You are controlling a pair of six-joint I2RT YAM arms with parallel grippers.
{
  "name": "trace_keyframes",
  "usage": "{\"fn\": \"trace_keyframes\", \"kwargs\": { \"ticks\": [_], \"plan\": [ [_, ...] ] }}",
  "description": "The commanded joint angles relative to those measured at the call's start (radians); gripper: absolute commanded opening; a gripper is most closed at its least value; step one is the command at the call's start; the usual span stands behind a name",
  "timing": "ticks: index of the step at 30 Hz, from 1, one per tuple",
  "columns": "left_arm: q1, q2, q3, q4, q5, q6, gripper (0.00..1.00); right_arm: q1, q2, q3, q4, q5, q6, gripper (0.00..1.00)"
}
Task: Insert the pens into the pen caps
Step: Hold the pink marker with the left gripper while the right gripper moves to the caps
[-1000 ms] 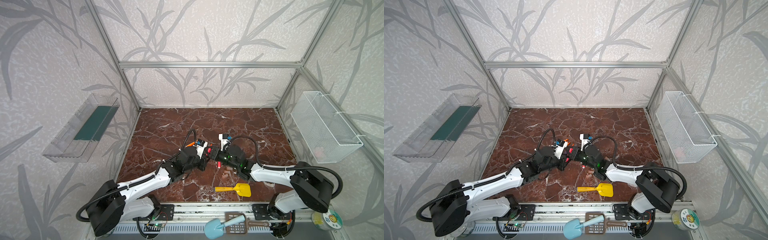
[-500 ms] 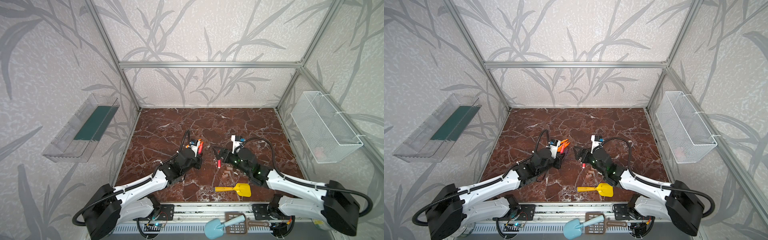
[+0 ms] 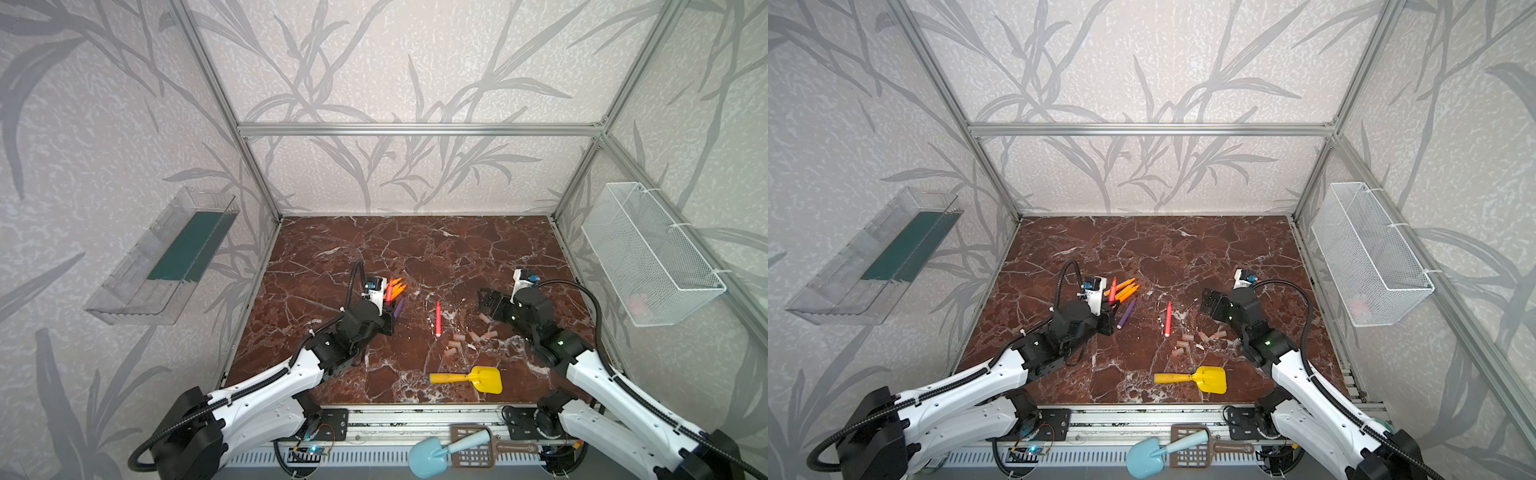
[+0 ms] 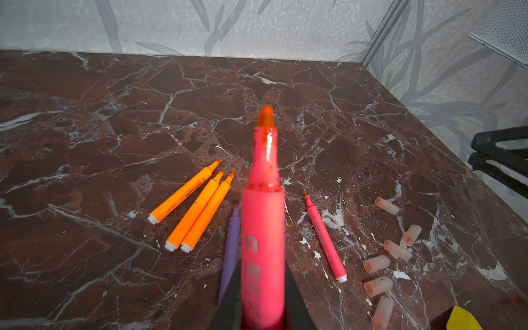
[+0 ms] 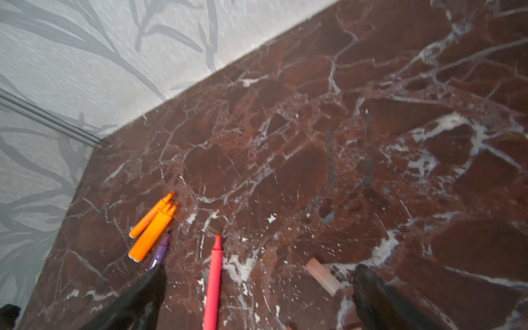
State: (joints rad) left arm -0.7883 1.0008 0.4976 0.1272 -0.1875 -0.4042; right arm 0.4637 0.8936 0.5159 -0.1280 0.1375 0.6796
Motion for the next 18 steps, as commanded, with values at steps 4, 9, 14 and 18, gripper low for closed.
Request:
{"fn": "trace_keyframes", "kwargs": {
  "ticks": [4, 9, 14, 18],
  "plan": [
    [0.007, 0.039, 0.028, -0.040, 0.059, -0.016, 0.00, 0.006, 0.225, 0.087, -0.153, -0.135, -0.032, 0.72],
    [0.007, 0.067, 0.032, -0.037, 0.068, -0.022, 0.00, 0.024, 0.279, 0.062, -0.174, -0.049, 0.027, 0.63],
    [0.007, 0.082, 0.035, -0.021, 0.081, -0.023, 0.00, 0.024, 0.278, 0.051, -0.178, -0.003, 0.029, 0.63],
    [0.007, 0.085, 0.039, -0.028, 0.085, -0.024, 0.00, 0.024, 0.284, 0.048, -0.152, -0.050, 0.040, 0.63]
  ]
}}
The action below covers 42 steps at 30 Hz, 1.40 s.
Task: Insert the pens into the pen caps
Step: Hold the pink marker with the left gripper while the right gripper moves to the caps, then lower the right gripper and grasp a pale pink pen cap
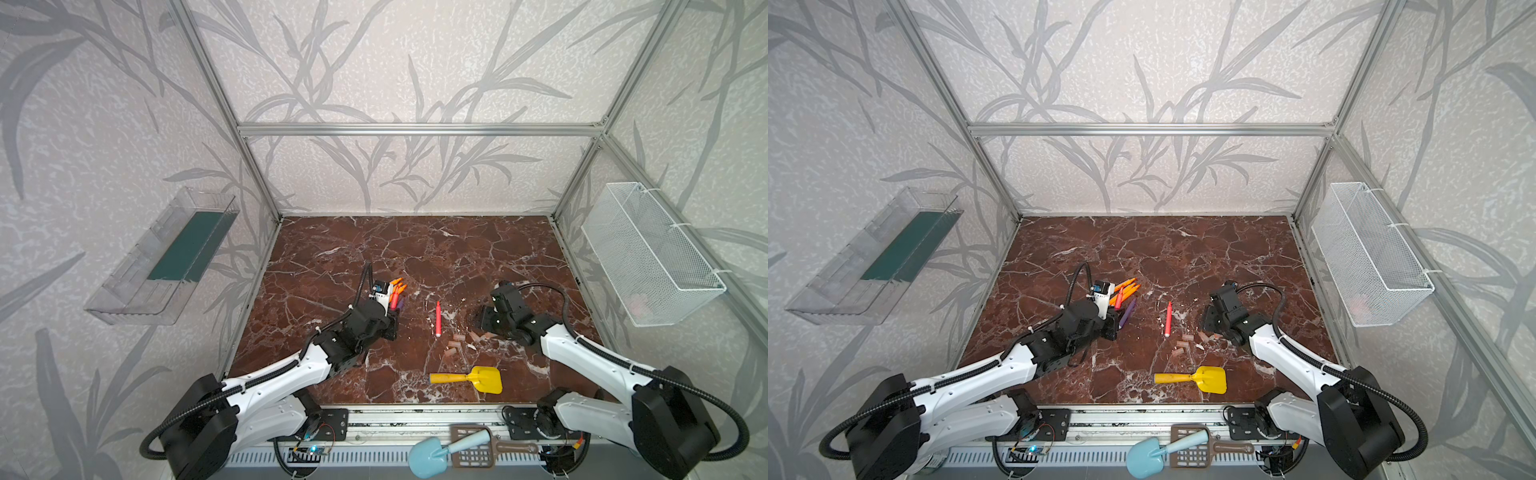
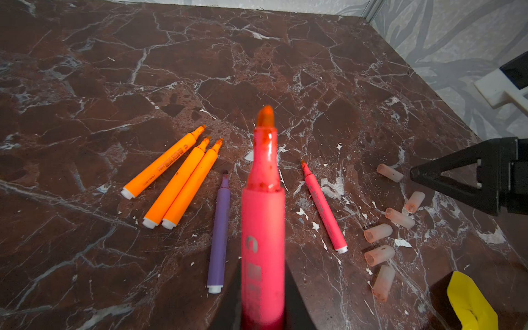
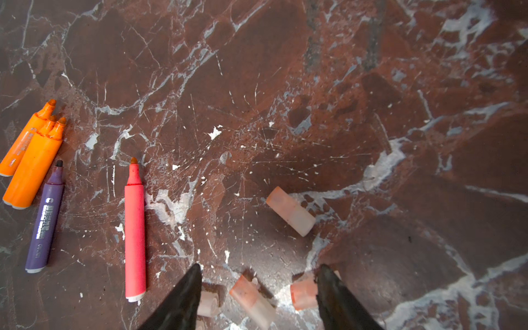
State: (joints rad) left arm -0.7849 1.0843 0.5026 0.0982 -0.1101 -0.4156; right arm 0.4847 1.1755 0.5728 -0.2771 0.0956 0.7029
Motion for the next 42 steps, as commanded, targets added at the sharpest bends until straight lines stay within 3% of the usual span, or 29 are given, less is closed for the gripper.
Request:
{"fn": "trace_keyframes", "kwargs": {
  "ticks": [1, 14, 24, 32, 42],
  "plan": [
    [0.003, 0.001, 0.032, 0.005, 0.004, -0.012, 0.00, 0.003, 0.005, -0.012, 0.012, -0.016, 0.021, 0.63],
    [0.004, -0.010, 0.024, -0.002, -0.011, -0.014, 0.00, 0.003, 0.194, 0.037, 0.108, -0.031, 0.015, 0.64],
    [0.004, -0.003, 0.025, 0.000, -0.017, -0.011, 0.00, 0.001, 0.242, 0.052, 0.112, 0.024, 0.022, 0.66],
    [0.004, 0.000, 0.024, 0.001, -0.016, -0.012, 0.00, 0.001, 0.287, 0.082, 0.124, 0.050, 0.030, 0.72],
    [0.004, 0.008, 0.025, 0.000, -0.020, -0.009, 0.00, 0.000, 0.423, 0.189, 0.124, 0.099, 0.017, 0.72]
  ]
}}
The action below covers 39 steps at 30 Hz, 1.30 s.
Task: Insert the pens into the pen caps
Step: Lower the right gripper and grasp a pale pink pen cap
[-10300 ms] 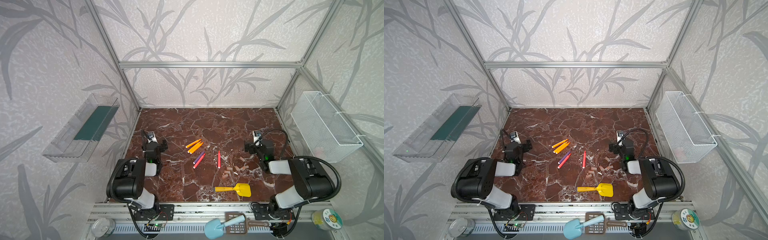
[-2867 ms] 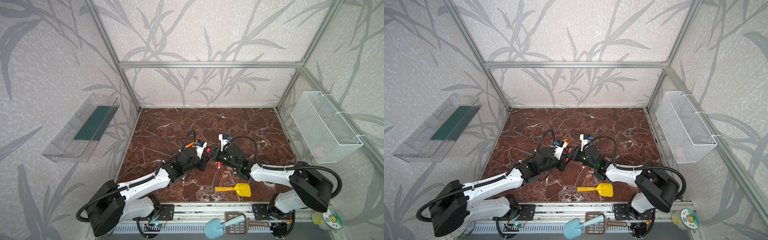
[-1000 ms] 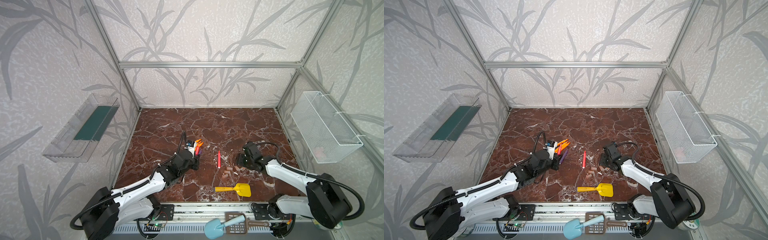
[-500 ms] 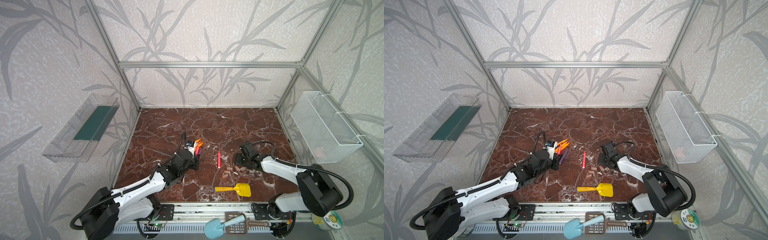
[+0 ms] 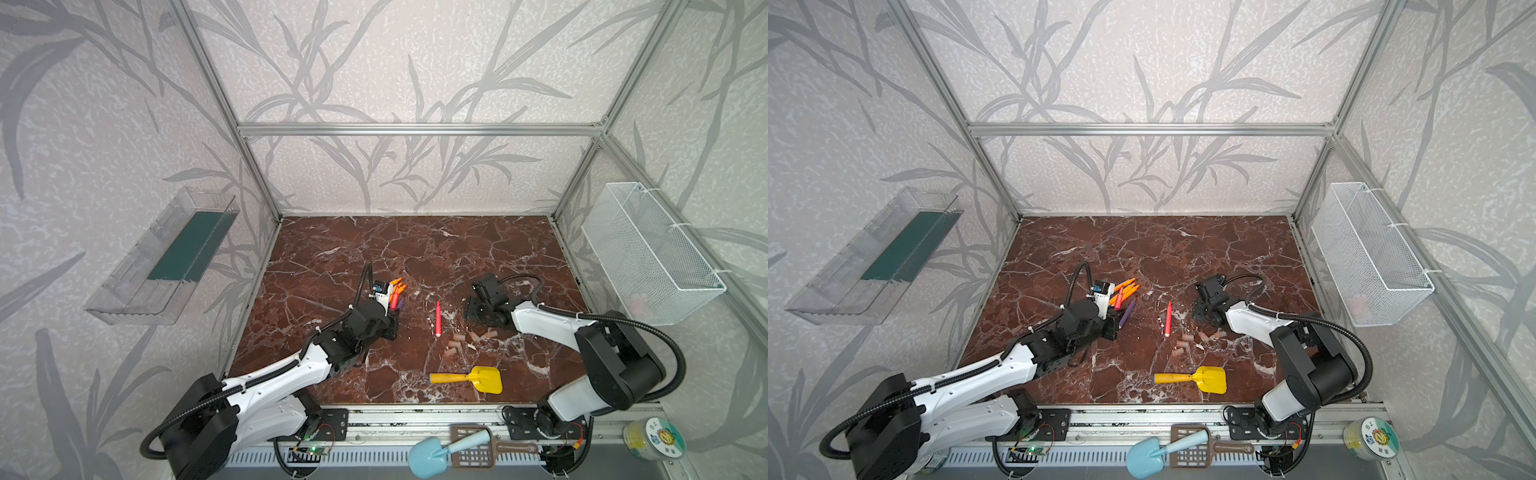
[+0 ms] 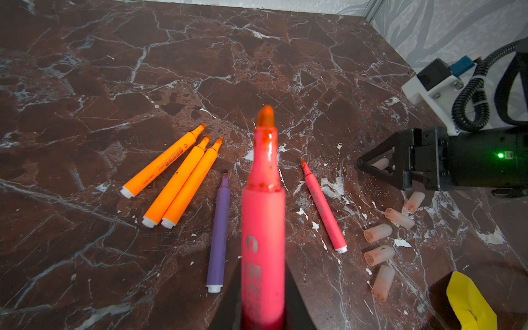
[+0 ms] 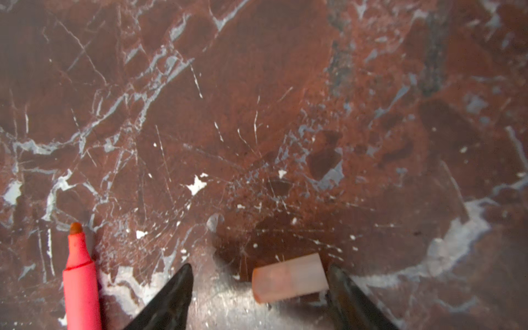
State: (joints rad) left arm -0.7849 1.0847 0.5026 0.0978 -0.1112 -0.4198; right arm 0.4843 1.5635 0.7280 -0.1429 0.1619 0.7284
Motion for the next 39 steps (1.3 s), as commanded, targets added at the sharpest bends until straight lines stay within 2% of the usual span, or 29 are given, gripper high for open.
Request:
{"fn": "trace_keyframes", "kwargs": {
  "ticks": [1, 8, 13, 18, 22, 28, 39],
  "plan": [
    [0.004, 0.010, 0.027, 0.000, -0.020, -0.003, 0.00, -0.001, 0.048, 0.049, -0.018, 0.039, -0.010, 0.72],
    [0.003, 0.027, 0.035, 0.000, -0.022, -0.001, 0.00, 0.003, 0.105, 0.117, -0.067, 0.067, -0.035, 0.69],
    [0.004, 0.042, 0.043, 0.000, -0.018, -0.002, 0.00, 0.021, 0.100, 0.154, -0.182, 0.181, -0.028, 0.68],
    [0.004, 0.050, 0.046, 0.006, -0.011, -0.005, 0.00, 0.030, 0.092, 0.138, -0.198, 0.190, -0.027, 0.68],
    [0.003, 0.050, 0.047, 0.006, -0.010, -0.007, 0.00, 0.041, 0.097, 0.137, -0.194, 0.171, -0.026, 0.55],
    [0.003, 0.037, 0.042, 0.000, -0.010, -0.013, 0.00, 0.066, 0.110, 0.133, -0.186, 0.172, -0.011, 0.45],
    [0.004, 0.011, 0.027, -0.003, -0.013, -0.019, 0.00, 0.066, 0.133, 0.116, -0.176, 0.189, 0.014, 0.42]
  ]
}}
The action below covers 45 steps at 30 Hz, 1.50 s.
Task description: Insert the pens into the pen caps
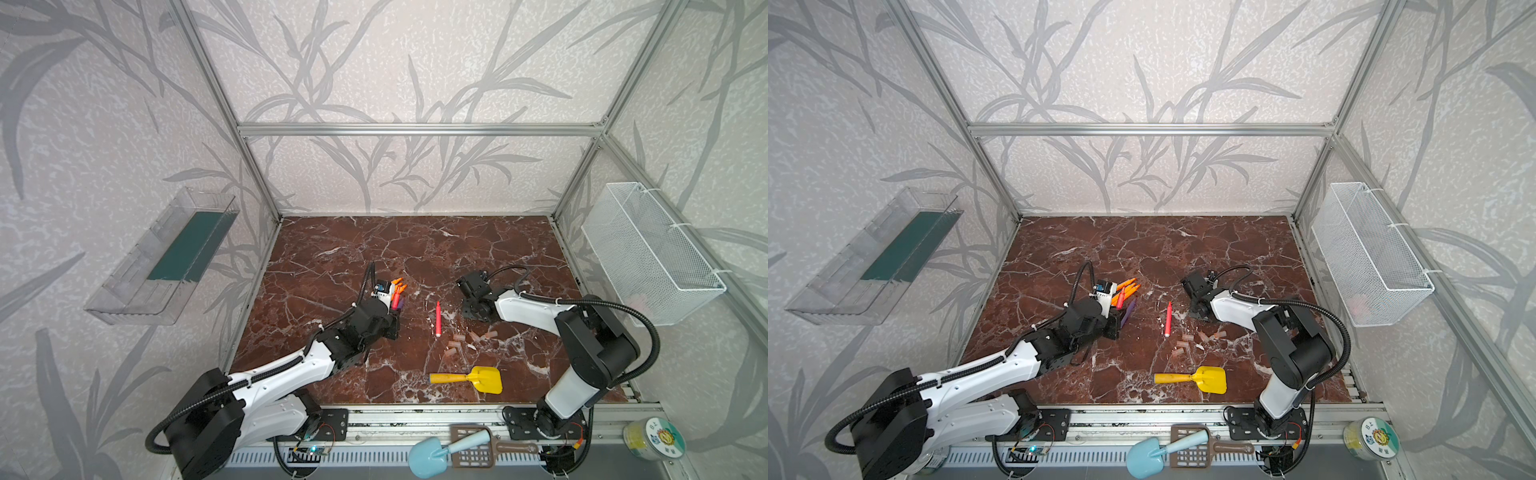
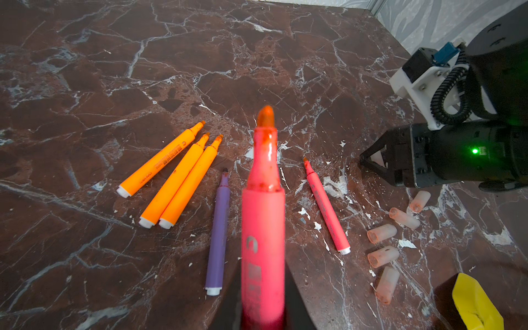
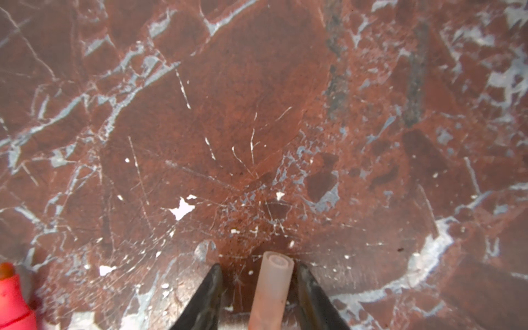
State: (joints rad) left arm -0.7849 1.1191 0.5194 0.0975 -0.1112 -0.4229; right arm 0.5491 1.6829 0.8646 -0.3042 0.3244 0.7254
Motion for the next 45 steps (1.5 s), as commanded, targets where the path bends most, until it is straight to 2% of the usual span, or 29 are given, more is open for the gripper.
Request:
{"fn": "trace_keyframes", "kwargs": {
  "ticks": [1, 8, 21, 31, 36, 45],
  "plan": [
    [0.003, -0.026, 0.008, -0.002, -0.013, -0.018, 0.00, 0.001, 0.014, -0.022, -0.011, 0.027, 0.019, 0.42],
    [0.004, -0.034, 0.003, 0.000, -0.015, -0.019, 0.00, -0.001, 0.018, -0.033, 0.000, 0.036, 0.031, 0.42],
    [0.004, -0.033, -0.002, 0.013, -0.007, -0.017, 0.00, 0.000, 0.001, -0.078, 0.032, 0.065, 0.050, 0.29],
    [0.003, -0.027, -0.001, 0.027, 0.014, -0.015, 0.00, 0.000, -0.084, -0.133, 0.074, 0.049, 0.060, 0.18],
    [0.004, -0.022, 0.008, 0.027, 0.061, -0.007, 0.00, -0.001, -0.145, -0.136, 0.070, 0.041, 0.057, 0.15],
    [-0.006, 0.020, 0.040, 0.040, 0.216, 0.003, 0.00, 0.001, -0.304, -0.156, 0.097, -0.027, 0.050, 0.13]
  ]
}}
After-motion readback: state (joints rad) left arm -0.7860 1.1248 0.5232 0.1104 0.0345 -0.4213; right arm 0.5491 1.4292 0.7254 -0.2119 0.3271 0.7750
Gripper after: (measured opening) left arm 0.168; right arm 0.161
